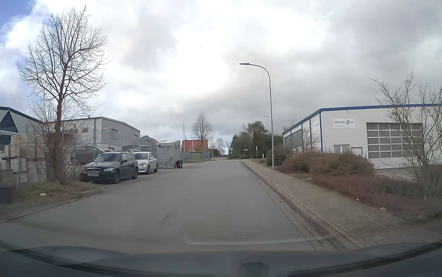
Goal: Follow the waypoints while adhering to traffic rules and regulations
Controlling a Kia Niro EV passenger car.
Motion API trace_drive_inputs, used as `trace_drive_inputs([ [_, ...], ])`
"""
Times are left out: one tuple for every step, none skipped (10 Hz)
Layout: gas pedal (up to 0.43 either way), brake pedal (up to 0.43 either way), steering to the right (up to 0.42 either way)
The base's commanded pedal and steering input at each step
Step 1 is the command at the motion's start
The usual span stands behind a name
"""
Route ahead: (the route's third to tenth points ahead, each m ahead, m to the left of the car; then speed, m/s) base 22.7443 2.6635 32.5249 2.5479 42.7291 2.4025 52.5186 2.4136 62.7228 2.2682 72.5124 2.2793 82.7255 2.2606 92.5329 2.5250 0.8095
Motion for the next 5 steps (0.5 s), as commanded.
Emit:
trace_drive_inputs([
  [0.0,0.0,0.006],
  [0.0,0.0,0.001],
  [0.0,0.0,-0.005],
  [0.0,0.0,-0.007],
  [0.0,0.0,-0.007],
])
